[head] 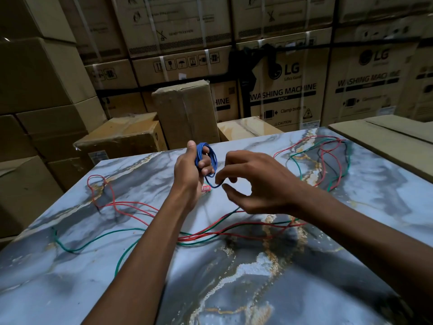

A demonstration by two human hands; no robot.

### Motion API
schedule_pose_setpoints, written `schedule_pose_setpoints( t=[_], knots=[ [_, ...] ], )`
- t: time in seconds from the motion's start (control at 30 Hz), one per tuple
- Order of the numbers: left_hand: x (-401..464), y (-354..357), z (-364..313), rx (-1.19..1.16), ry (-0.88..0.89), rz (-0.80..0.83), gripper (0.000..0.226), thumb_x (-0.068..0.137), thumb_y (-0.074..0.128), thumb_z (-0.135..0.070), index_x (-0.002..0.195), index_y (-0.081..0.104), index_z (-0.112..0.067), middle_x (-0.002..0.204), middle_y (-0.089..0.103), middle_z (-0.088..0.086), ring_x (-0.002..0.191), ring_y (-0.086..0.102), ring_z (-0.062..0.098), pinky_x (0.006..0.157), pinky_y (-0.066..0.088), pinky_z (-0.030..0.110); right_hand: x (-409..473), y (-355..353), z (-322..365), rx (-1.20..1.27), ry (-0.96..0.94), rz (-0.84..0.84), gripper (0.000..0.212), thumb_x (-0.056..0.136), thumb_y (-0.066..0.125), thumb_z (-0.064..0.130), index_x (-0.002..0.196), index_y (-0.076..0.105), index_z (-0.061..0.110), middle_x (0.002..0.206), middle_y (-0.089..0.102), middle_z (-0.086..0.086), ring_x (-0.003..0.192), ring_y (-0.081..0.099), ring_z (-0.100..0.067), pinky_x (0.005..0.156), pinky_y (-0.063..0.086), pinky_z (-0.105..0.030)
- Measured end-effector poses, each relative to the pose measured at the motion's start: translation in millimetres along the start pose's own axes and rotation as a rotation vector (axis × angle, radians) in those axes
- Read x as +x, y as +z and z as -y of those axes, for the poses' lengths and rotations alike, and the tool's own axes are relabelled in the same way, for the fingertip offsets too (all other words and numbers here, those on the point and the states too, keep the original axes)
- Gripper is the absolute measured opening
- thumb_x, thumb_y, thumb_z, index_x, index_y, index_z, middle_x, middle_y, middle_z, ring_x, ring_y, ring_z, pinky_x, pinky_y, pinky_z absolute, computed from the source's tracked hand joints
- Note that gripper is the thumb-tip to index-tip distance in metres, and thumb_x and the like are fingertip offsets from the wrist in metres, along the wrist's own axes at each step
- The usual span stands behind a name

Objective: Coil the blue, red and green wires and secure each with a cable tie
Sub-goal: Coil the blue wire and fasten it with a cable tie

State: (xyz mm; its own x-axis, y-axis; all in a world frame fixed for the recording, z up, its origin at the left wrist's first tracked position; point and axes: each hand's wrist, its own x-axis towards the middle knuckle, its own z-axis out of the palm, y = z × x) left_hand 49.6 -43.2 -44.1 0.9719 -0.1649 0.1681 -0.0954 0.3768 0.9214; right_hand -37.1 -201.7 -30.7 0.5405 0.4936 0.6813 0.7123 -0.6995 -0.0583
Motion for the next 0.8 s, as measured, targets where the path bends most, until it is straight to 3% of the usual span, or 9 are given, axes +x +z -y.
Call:
schedule_pose_setpoints(
  t=[0.1,0.17,0.23,0.3,0.4,0.5,0.57,0.7,0.8],
  knots=[
    [-6.4,3.3,3.4,0.317,0.135,0.103,0.052,0.11,0.028,-0.039,0.085,0.057,-0.004,0.058,0.038,0.003,0.05,0.036,0.012,0.056,0.034,0.025,0.1,0.6,-2.9,0.074,0.014,-0.058,0.019,0.088,0.07,0.009,0.103,0.079,0.014,0.088,0.054,0.015,0.074,0.05,0.0,0.065,0.041,-0.015],
    [-12.5,9.0,6.2,0.508,0.2,0.172,0.053,0.111,0.028,-0.031,0.08,0.058,0.0,0.055,0.041,0.002,0.049,0.039,0.011,0.052,0.035,0.022,0.6,-0.2,-8.3,0.081,0.049,-0.122,0.016,0.088,0.07,0.011,0.101,0.079,0.014,0.086,0.062,0.005,0.071,0.053,-0.002,0.063,0.042,-0.018],
    [-16.2,13.8,9.2,0.544,0.165,0.262,0.046,0.11,0.029,-0.021,0.078,0.056,-0.001,0.051,0.039,-0.004,0.049,0.036,0.013,0.051,0.033,0.026,0.3,0.4,-14.2,0.069,0.105,-0.207,0.014,0.088,0.073,0.011,0.1,0.079,0.014,0.084,0.064,0.001,0.067,0.049,0.004,0.061,0.034,-0.012],
    [-17.5,16.3,10.1,0.512,0.097,0.282,0.044,0.109,0.031,-0.022,0.077,0.054,-0.002,0.052,0.037,-0.003,0.049,0.033,0.016,0.049,0.032,0.027,-0.9,1.1,-20.1,0.101,0.168,-0.29,0.011,0.088,0.076,0.012,0.098,0.08,0.013,0.083,0.067,0.001,0.065,0.05,0.008,0.059,0.03,-0.008],
    [-17.4,13.6,7.4,0.385,-0.003,0.304,0.05,0.108,0.033,-0.035,0.071,0.057,-0.011,0.059,0.033,0.003,0.045,0.024,0.009,0.045,0.023,0.02,-2.5,3.0,-28.5,0.21,0.266,-0.347,0.007,0.088,0.079,0.021,0.092,0.08,0.016,0.08,0.072,0.003,0.067,0.058,-0.001,0.055,0.035,-0.014],
    [-19.2,11.8,4.1,0.312,-0.091,0.352,0.056,0.107,0.032,-0.04,0.064,0.052,-0.011,0.045,0.023,-0.003,0.039,0.015,0.011,0.049,0.017,0.027,-4.4,7.2,-35.0,0.257,0.403,-0.329,0.013,0.091,0.076,0.026,0.101,0.079,0.018,0.087,0.073,0.008,0.073,0.063,-0.006,0.058,0.045,-0.019],
    [-21.0,13.5,0.9,0.203,-0.146,0.344,0.057,0.107,0.033,-0.039,0.059,0.048,-0.012,0.041,0.019,-0.004,0.037,0.012,0.012,0.047,0.016,0.028,-5.0,8.5,-37.1,0.262,0.502,-0.277,0.018,0.098,0.067,0.032,0.107,0.076,0.02,0.09,0.071,0.008,0.068,0.061,-0.013,0.061,0.049,-0.028],
    [-23.0,17.1,-6.4,-0.023,-0.198,0.265,0.058,0.104,0.037,-0.034,0.05,0.045,-0.017,0.036,0.018,-0.006,0.03,0.015,0.009,0.04,0.016,0.024,-7.3,6.5,-36.2,0.376,0.497,-0.072,0.045,0.109,0.043,0.042,0.093,0.071,0.009,0.081,0.066,-0.007,0.078,0.06,-0.022,0.071,0.049,-0.047],
    [-22.0,16.6,-9.1,-0.15,-0.212,0.187,0.055,0.102,0.039,-0.029,0.049,0.042,-0.02,0.036,0.018,-0.007,0.029,0.015,0.008,0.035,0.022,0.022,-5.5,0.4,-35.2,0.55,0.486,0.02,0.042,0.108,0.044,0.042,0.103,0.072,0.011,0.094,0.072,-0.012,0.089,0.066,-0.024,0.072,0.057,-0.044]
  ],
)
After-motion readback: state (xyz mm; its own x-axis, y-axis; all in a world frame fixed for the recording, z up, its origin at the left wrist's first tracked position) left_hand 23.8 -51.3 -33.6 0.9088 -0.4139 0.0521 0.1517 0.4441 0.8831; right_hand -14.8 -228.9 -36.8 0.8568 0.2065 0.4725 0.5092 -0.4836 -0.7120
